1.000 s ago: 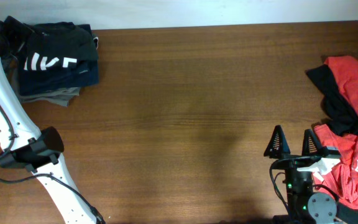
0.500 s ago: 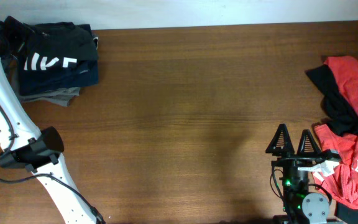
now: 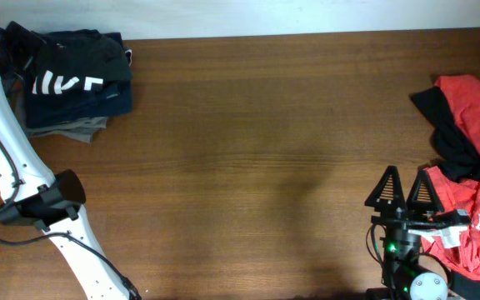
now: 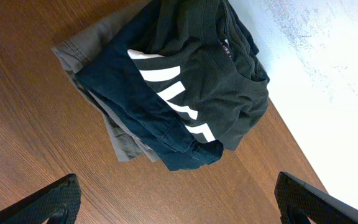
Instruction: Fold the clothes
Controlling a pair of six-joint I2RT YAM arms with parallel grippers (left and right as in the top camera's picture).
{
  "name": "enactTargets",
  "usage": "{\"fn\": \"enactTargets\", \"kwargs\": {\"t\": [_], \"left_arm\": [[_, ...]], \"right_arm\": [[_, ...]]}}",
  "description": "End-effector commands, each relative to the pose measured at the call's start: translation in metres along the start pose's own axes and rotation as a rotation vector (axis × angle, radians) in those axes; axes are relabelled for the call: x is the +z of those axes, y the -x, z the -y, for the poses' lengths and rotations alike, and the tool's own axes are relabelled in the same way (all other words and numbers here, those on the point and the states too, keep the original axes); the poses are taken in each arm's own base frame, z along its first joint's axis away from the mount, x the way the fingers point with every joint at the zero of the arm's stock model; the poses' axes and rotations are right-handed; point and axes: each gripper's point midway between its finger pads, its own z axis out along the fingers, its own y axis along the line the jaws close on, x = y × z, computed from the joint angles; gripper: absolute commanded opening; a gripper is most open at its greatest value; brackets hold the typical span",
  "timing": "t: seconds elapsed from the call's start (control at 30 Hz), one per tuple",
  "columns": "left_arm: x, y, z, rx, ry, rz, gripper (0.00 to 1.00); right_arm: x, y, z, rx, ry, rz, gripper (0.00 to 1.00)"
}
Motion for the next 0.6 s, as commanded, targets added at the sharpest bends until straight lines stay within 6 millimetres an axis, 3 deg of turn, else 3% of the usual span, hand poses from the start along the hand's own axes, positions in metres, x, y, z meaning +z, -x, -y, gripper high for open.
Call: {"fn": "enactTargets", "kwargs": {"t": [0.0, 0.57], "left_arm": [[-0.01, 0.004, -0.002, 0.01, -0.005, 0.021, 0.99], [-0.01, 0.004, -0.002, 0.01, -0.005, 0.021, 0.99]], "right_arm": [[-0.001, 0.001, 0.002, 0.008, -0.01, 0.011, 0.99], [-0.01, -0.056, 0.04, -0.038, -0.164, -0.224, 0.99]]}}
